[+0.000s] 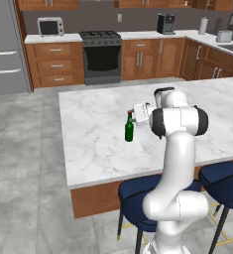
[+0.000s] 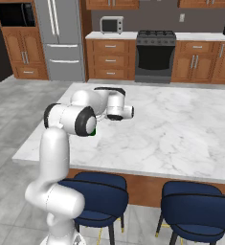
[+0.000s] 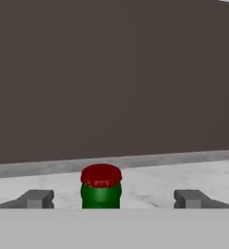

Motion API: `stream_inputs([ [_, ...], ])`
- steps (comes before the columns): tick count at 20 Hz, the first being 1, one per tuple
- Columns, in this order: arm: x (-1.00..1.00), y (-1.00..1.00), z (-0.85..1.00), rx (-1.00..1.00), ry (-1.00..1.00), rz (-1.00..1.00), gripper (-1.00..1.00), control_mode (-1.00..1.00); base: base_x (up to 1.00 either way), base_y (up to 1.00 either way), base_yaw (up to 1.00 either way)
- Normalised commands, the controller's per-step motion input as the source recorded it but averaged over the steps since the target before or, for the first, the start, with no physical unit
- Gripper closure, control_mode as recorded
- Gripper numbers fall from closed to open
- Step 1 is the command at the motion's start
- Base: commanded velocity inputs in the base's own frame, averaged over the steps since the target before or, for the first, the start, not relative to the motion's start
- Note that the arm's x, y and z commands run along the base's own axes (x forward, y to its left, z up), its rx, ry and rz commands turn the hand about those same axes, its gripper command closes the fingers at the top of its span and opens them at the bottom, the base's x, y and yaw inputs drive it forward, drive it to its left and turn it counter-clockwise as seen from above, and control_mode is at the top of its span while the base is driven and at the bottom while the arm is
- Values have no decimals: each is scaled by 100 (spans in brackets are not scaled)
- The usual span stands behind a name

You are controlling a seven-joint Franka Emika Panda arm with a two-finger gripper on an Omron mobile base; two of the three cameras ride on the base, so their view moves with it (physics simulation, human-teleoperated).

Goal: Get the candle and the beer from the cabinet and move them to the dining counter.

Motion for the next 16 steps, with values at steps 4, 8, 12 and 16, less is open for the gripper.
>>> stream_inputs([
  [4, -6, -3, 37, 0, -1, 0, -100, -100, 0, 0, 0],
  [8, -32, -9, 49, 0, -2, 0, -100, -100, 0, 0, 0],
  [12, -47, -19, 64, 0, 0, 0, -100, -100, 0, 0, 0],
  [16, -69, -13, 69, 0, 0, -4, -100, -100, 0, 0, 0],
])
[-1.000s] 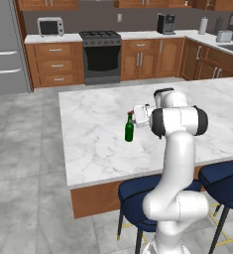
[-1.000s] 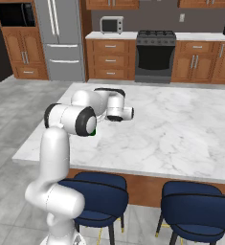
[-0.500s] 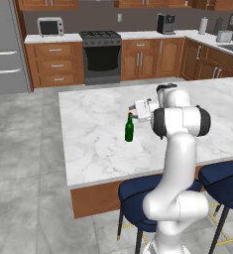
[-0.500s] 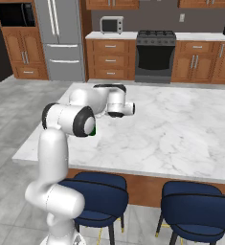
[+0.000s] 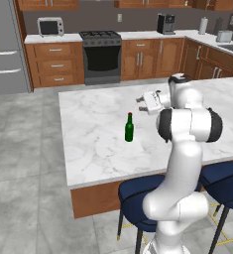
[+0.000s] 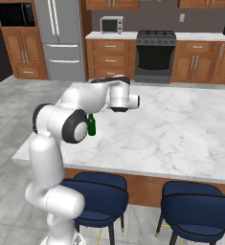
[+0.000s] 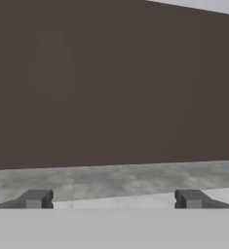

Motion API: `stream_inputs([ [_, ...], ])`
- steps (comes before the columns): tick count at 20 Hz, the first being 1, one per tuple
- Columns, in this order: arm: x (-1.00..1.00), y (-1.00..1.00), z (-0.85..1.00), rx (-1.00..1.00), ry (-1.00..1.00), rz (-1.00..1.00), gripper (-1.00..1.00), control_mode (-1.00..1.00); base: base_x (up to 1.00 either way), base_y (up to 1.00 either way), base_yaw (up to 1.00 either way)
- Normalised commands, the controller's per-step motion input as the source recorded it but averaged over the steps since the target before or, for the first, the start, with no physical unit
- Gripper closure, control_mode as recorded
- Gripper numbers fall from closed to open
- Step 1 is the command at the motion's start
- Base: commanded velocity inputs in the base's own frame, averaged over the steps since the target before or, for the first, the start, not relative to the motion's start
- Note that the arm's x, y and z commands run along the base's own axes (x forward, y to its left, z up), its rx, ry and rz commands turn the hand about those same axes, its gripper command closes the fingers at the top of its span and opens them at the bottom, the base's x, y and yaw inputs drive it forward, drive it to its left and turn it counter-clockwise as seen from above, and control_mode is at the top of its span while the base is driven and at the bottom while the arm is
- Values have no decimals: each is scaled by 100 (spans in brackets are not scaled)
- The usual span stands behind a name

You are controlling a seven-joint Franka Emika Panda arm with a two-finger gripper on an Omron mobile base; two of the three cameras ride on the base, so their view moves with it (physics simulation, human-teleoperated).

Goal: Get the candle and the beer from the cabinet and move them to the dining counter.

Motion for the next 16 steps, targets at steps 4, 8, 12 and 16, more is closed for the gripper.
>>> stream_inputs([
  [4, -83, -9, 71, 0, 0, -7, -100, -100, 0, 0, 0],
  [8, -81, -3, 82, 0, 5, -11, -100, -100, 0, 0, 0],
  [12, -96, -4, 79, 0, 9, -18, -100, -100, 0, 0, 0],
  [16, -100, -2, 74, 0, 11, -20, -100, -100, 0, 0, 0],
])
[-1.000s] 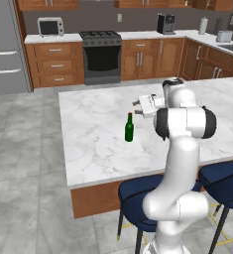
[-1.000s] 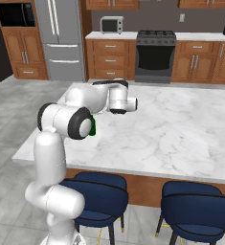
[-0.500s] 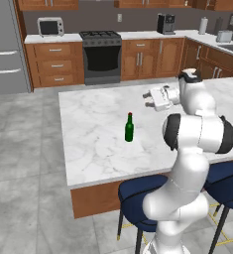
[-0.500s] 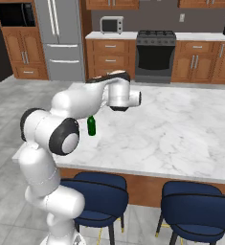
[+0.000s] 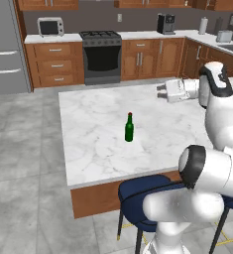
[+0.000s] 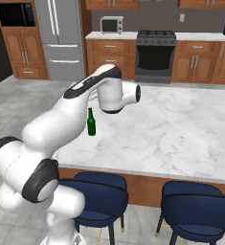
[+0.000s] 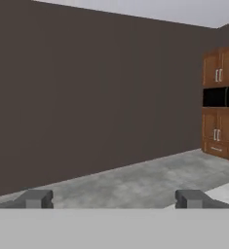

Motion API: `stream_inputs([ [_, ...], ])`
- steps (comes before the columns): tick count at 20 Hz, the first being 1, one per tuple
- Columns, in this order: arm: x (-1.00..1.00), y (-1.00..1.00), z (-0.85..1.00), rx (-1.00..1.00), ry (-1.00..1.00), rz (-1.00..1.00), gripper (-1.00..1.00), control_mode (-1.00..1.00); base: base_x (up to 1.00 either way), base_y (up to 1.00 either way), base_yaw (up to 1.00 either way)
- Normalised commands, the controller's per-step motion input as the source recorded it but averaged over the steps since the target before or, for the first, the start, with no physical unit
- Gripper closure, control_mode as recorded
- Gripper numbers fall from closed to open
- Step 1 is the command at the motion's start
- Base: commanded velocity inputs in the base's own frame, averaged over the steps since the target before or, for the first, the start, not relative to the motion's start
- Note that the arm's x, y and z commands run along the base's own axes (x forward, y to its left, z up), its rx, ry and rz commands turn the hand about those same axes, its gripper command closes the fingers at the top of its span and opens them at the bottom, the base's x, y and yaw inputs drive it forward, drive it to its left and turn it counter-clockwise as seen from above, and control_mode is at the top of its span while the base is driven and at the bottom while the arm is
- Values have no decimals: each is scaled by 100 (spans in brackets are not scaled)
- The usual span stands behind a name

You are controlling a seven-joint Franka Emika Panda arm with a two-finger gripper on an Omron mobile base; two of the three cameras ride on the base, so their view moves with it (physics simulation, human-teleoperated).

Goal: Get the candle and the beer from the cabinet and move them to the dining counter.

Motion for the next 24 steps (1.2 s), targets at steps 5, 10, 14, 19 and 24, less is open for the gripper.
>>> stream_inputs([
  [5, -100, 0, 80, 0, 17, -26, -100, -100, 0, 0, 0],
  [10, -98, 0, 78, 0, 20, -29, -100, -100, 0, 0, 0],
  [14, -100, 0, 57, 0, 17, -32, -100, -100, 0, 0, 0],
  [19, -100, 0, 27, -1, 11, -28, -100, -100, 0, 0, 0],
  [24, -100, 0, 18, -3, 11, -25, -100, -100, 0, 0, 0],
])
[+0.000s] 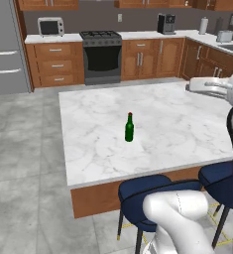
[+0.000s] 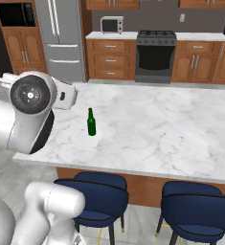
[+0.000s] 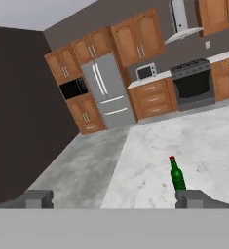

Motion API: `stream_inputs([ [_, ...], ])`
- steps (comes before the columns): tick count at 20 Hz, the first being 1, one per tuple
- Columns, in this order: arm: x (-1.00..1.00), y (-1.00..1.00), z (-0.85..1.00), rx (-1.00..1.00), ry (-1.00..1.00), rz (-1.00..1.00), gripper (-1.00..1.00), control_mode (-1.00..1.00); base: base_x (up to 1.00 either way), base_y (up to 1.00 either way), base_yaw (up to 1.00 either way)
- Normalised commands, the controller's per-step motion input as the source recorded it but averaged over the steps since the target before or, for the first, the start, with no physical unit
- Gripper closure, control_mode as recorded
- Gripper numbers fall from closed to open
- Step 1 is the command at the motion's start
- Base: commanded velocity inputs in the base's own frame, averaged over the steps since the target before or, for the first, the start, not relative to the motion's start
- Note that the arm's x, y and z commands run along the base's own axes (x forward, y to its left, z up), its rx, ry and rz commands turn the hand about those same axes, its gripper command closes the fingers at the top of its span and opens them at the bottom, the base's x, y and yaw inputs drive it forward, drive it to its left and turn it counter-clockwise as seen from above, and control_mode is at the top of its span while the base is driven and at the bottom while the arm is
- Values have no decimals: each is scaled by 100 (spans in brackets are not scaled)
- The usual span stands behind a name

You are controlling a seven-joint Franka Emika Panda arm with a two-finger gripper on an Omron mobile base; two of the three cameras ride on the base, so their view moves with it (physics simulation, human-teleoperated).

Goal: Get the candle and the beer from the cabinet and move them to the dining counter.

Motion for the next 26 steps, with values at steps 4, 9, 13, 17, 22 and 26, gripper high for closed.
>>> stream_inputs([
  [4, -95, 0, 23, -8, 11, -17, -100, -100, 0, 0, 0],
  [9, -78, 0, 13, -13, 11, -10, -100, -100, 0, 0, 0],
  [13, -51, 0, 8, -15, 12, -3, -100, -100, 0, 0, 0],
  [17, -13, 1, 12, -10, 15, 0, -100, -100, 0, 0, 0],
  [22, 0, 23, 4, -10, 17, 0, -100, -100, 0, 0, 0],
  [26, 0, 28, -5, -12, 11, 0, -100, -100, 0, 0, 0],
])
